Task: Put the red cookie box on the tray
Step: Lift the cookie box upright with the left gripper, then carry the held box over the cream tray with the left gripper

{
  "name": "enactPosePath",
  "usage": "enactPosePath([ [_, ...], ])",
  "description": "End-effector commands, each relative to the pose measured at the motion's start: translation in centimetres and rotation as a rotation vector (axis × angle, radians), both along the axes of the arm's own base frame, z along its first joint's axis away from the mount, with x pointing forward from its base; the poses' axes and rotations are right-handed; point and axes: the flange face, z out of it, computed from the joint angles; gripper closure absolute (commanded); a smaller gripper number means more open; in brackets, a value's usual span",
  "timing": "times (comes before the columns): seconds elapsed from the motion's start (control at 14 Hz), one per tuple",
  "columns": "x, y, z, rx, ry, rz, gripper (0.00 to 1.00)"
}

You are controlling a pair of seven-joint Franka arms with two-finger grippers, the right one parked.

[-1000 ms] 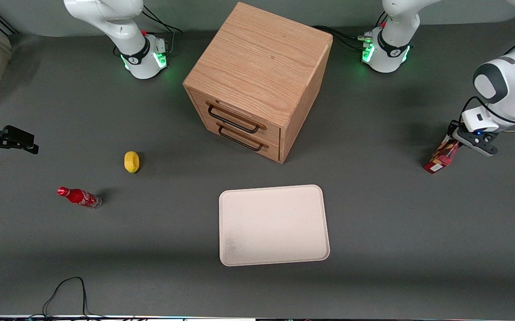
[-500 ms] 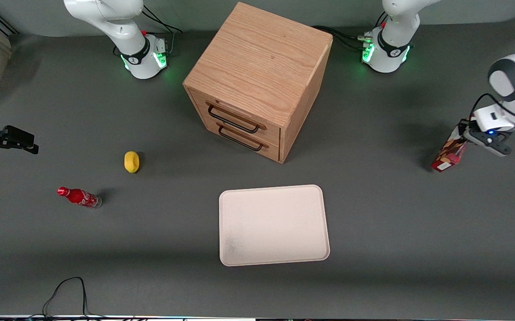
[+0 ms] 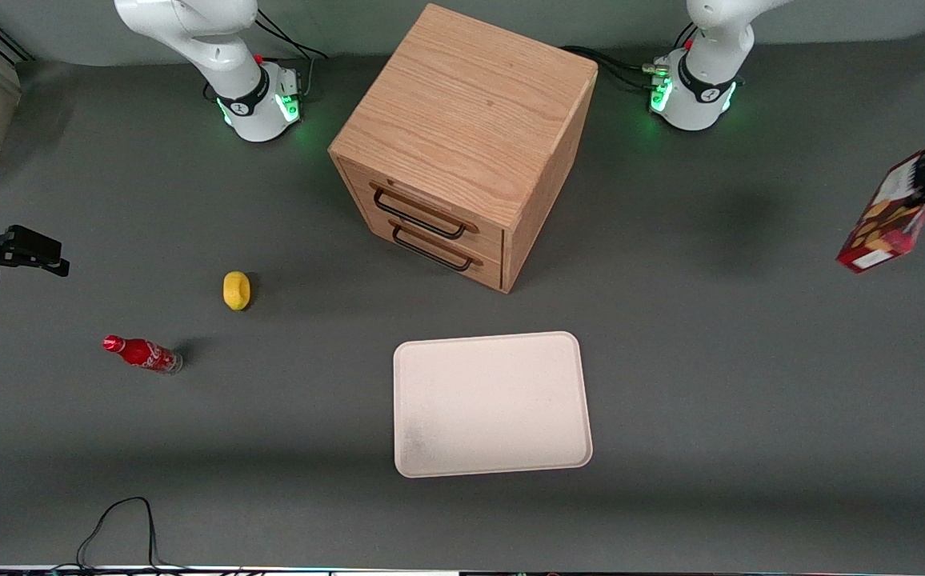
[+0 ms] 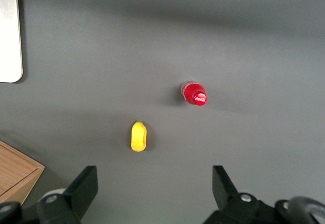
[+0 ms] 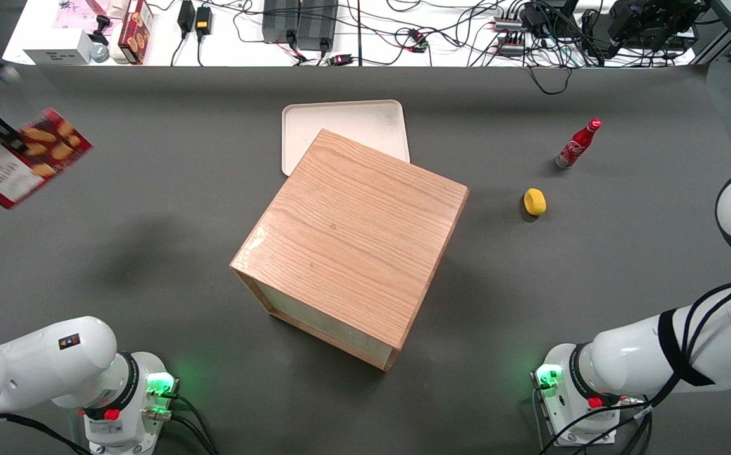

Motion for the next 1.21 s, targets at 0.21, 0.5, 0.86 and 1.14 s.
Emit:
enactPosePath([
  [0.21,1.2,-0.5,6.0,0.058,-0.008,0.065,1.0],
  [0.5,7.4,-7.1,6.2,0.077,-0.01,0.202,1.0],
  [0.86,13.9,-19.2,6.3,0.051,0.037,0.445,1.0],
  [1.14,17.1,-31.6,5.7,0.034,0.033,0.618,1.0],
])
